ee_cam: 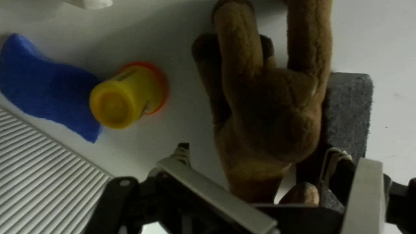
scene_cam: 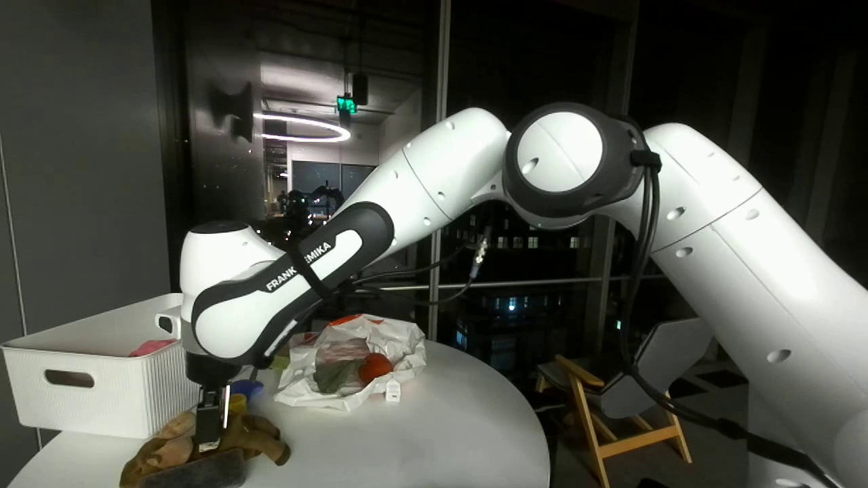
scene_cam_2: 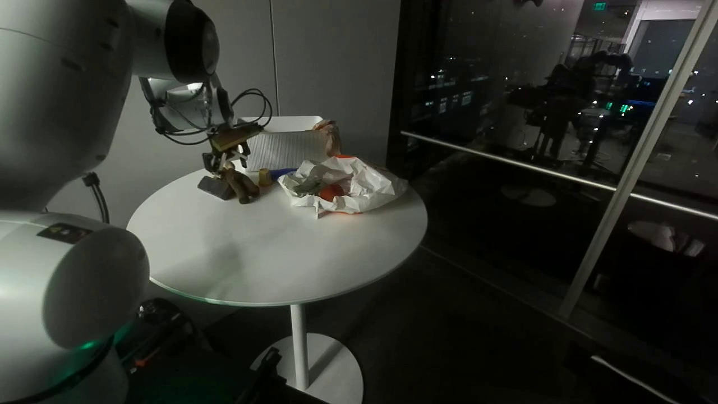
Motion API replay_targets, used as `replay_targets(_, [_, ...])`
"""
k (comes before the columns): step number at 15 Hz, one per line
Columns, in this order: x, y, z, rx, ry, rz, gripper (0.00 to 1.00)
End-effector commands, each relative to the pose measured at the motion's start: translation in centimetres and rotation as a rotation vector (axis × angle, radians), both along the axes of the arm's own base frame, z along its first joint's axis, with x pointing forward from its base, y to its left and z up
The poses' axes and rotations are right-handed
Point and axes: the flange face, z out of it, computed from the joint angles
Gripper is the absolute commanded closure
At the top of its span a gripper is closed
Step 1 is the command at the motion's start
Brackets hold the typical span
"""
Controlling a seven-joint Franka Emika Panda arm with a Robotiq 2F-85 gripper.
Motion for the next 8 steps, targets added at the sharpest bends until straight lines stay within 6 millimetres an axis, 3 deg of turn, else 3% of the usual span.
replay_targets(1, [1.1, 0.4, 0.3, 0.019, 0.095, -0.003, 0.00])
replay_targets(7, [2.6, -1.2, -3.3, -0.052, 0.085, -0.007, 0.00])
replay_targets(8, [2.8, -1.5, -4.0, -0.050, 0.087, -0.007, 0.25])
